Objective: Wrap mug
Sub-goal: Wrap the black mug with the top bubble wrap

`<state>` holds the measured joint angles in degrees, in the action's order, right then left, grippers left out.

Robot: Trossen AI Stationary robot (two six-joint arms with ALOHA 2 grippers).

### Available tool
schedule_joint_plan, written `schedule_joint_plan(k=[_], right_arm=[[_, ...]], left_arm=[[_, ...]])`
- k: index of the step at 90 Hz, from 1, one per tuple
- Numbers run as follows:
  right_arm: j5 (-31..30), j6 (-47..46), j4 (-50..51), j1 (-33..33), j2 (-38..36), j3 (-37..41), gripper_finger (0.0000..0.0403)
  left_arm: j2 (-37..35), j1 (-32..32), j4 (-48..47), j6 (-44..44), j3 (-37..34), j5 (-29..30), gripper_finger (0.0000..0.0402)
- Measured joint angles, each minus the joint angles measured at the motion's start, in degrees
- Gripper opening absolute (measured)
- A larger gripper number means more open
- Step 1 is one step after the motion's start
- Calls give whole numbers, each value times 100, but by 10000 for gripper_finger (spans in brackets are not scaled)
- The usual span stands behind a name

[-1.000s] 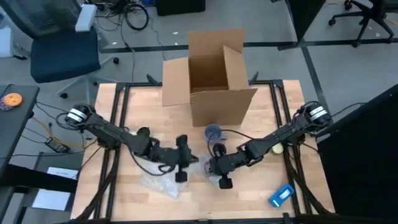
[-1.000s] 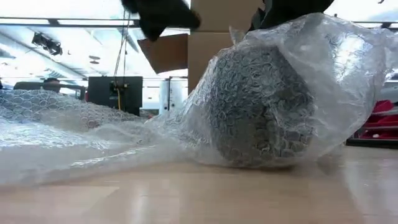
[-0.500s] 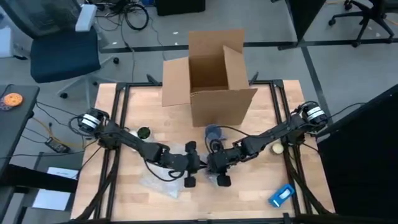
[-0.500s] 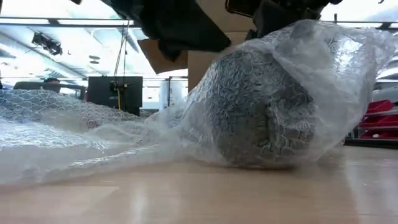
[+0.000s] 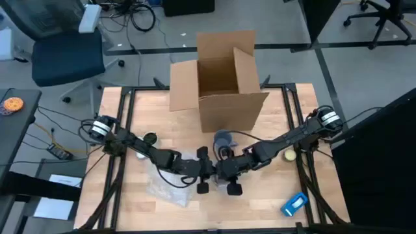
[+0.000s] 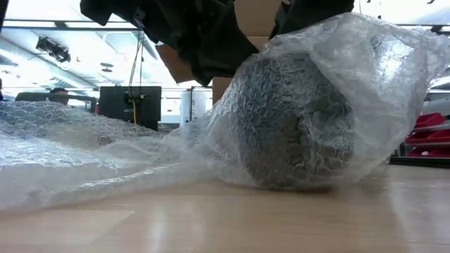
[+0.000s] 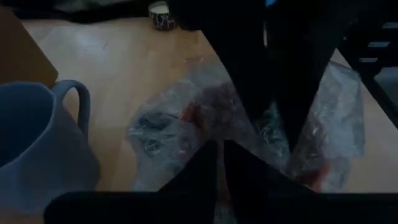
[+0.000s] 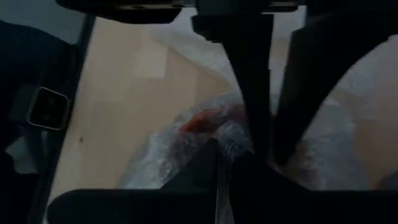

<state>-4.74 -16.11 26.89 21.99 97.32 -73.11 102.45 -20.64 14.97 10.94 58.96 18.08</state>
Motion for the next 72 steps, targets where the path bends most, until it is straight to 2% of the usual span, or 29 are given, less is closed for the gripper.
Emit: schedule_joint_plan(k=[15,36,47,58,72], right_arm=[[-1,262,433,-32,-12,-210,0],[303,639,364,-214,397,-161,0],[389,866,293,-262,729,-186,0],[410,1093,216,-271,900,-194,0],[418,1155,188,-294,911,-192,0]], left_arm=[[-86,-2,-21,-33,24,-59,15],[-755,-16,-1192,-424,572,148,15],[-858,-86,-1553,-469,644,155,15],[-866,-209,-1640,-424,649,32,15],[-784,-328,-1397,166,376,35,15]])
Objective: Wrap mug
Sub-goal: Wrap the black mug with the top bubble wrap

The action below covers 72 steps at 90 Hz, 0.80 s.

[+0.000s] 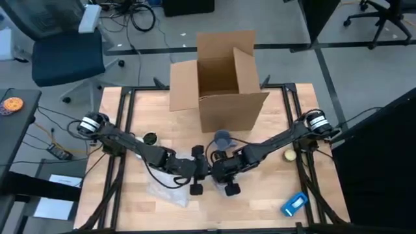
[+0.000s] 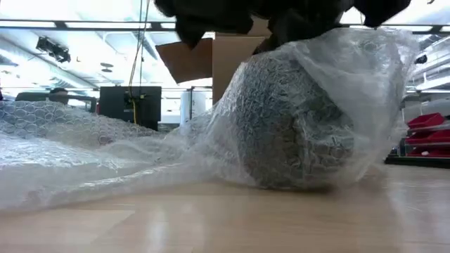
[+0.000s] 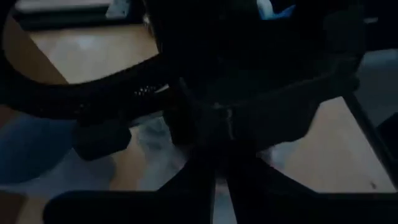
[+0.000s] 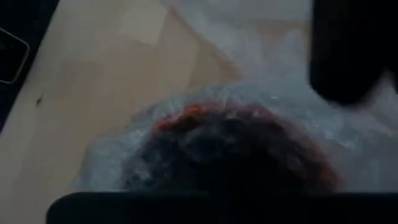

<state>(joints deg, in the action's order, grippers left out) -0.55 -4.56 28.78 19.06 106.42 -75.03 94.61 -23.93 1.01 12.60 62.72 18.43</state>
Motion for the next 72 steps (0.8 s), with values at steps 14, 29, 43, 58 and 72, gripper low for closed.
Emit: schedule_joint_plan(k=[14,29,43,58,72], right_arm=[[-13,-47,190,-36,14,-158,0],[-30,-154,538,-45,18,-369,3],[-66,-384,656,-42,18,-500,9],[-66,-440,634,-42,18,-561,22],[-130,-441,668,-33,18,-559,32]], left_arm=[[350,-17,802,-47,-107,-43,15],[463,-19,878,-291,-112,-38,15],[470,-86,825,-297,-114,466,15],[696,-249,1327,-337,-112,1084,15],[999,-273,1631,-317,-114,1108,15]])
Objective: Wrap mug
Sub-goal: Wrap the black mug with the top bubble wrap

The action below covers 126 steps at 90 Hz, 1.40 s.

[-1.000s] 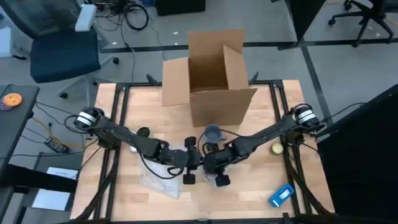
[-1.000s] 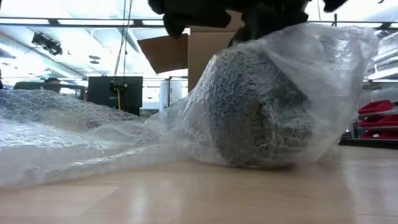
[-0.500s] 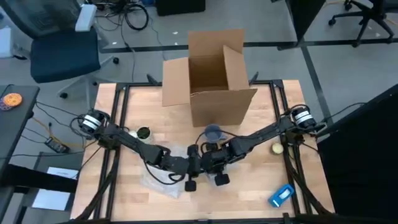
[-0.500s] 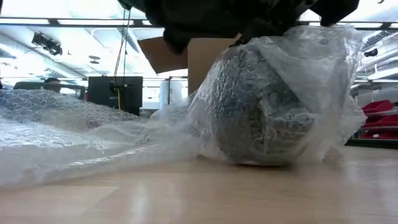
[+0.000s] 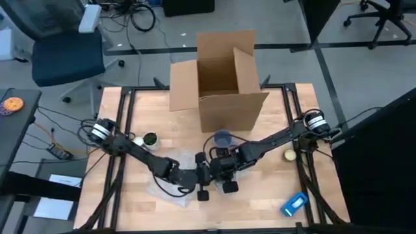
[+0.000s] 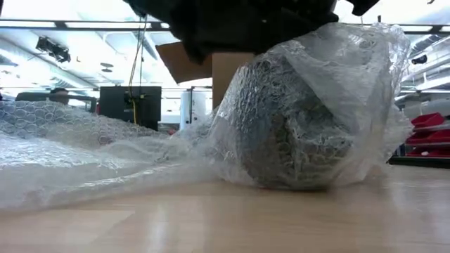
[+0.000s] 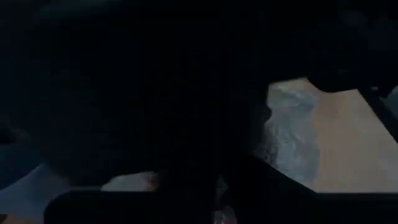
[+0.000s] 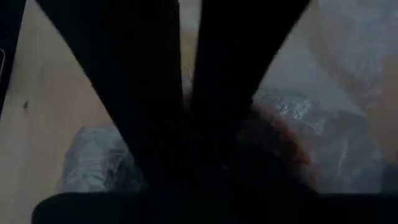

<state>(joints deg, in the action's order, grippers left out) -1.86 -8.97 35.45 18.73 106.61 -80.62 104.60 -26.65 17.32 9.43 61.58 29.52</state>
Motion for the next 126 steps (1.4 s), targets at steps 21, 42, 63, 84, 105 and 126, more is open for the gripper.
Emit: schedule_joint_plan(k=[21,42,63,84,105,126], right_arm=[[101,-20,69,91,-7,-7,60],[-5,-46,208,172,-259,-7,96],[-30,-187,283,181,-966,-7,110],[355,-232,319,226,-1413,-15,102],[577,-348,431,226,-801,9,64],[712,-294,503,118,-150,0,14]], left_arm=[[153,-4,-54,123,2,-11,15],[155,2,-115,127,2,64,15],[155,2,-147,129,2,88,15],[155,2,-164,129,2,90,15],[146,2,-177,127,0,87,15],[-231,-374,-656,123,-2,108,15]])
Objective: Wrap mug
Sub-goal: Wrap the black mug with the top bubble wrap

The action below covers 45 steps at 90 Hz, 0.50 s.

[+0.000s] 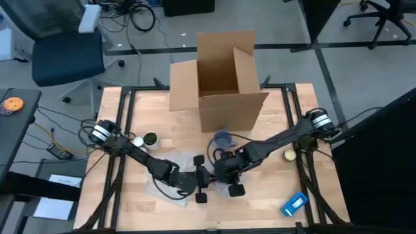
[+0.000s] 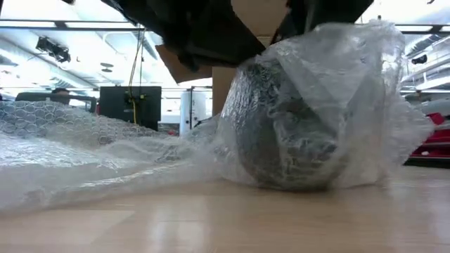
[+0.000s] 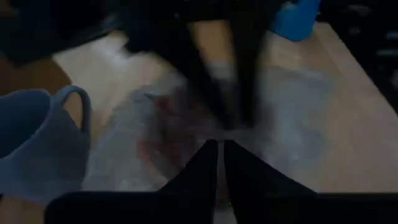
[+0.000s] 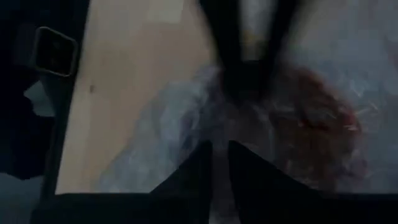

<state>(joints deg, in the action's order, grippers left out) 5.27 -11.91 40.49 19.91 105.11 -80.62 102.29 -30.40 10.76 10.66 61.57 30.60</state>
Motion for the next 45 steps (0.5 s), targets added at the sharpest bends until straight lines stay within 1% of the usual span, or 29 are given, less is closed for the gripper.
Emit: schedule_joint_plan(k=[8,18,27,32,45], right_arm=[[54,45,56,-74,180,-7,3],[60,133,67,-180,368,-9,2],[78,147,93,-302,424,-13,1],[78,147,96,-348,409,-9,1],[-16,147,227,-386,89,22,0]], left_arm=[[-343,-264,-451,-1,62,362,15],[-710,-582,-926,24,74,1192,15],[-835,-788,-1206,94,74,1800,15],[-844,-824,-1261,173,74,1943,15],[-680,-829,-1384,394,74,1977,15]])
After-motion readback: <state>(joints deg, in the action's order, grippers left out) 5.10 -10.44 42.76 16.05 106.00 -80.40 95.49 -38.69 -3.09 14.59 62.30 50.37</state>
